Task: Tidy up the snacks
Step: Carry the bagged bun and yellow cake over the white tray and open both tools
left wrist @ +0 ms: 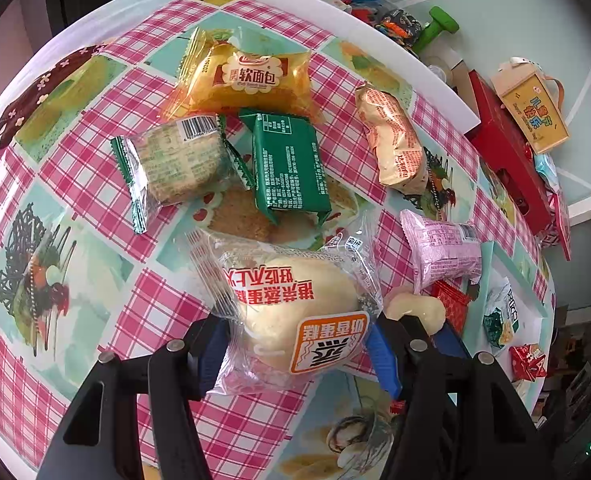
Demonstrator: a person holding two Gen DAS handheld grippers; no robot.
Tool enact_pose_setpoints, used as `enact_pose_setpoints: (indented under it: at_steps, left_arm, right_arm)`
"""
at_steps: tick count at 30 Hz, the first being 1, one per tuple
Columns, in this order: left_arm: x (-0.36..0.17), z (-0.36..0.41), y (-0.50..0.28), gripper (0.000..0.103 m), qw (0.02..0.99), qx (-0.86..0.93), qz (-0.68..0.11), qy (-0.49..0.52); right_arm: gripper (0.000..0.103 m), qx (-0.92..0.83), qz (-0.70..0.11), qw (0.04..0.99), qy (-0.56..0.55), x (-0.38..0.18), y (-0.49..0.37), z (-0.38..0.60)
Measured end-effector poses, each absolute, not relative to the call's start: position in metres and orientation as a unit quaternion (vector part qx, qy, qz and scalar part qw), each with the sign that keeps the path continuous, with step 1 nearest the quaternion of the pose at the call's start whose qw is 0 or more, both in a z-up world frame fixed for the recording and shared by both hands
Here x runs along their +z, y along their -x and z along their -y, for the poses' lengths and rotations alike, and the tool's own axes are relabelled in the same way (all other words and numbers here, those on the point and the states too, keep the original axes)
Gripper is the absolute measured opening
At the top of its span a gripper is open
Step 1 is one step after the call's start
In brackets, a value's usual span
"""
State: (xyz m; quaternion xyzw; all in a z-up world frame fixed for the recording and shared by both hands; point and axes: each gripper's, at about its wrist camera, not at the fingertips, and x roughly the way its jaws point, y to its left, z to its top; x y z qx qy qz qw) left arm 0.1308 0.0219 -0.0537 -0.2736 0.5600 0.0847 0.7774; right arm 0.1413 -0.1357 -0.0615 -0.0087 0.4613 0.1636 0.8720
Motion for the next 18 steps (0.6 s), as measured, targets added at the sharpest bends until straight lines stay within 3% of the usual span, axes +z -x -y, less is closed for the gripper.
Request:
enact_pose_setpoints:
  at_steps: [18]
  left_arm:
    - [-0.0544, -0.0223, -0.1324, 0.064, 0.777, 0.089, -0.559, 0.274]
  right_arm:
    - [0.037, 0.155, -0.458, 0.875, 0.004, -0.0626, -0.1437, 0.1322]
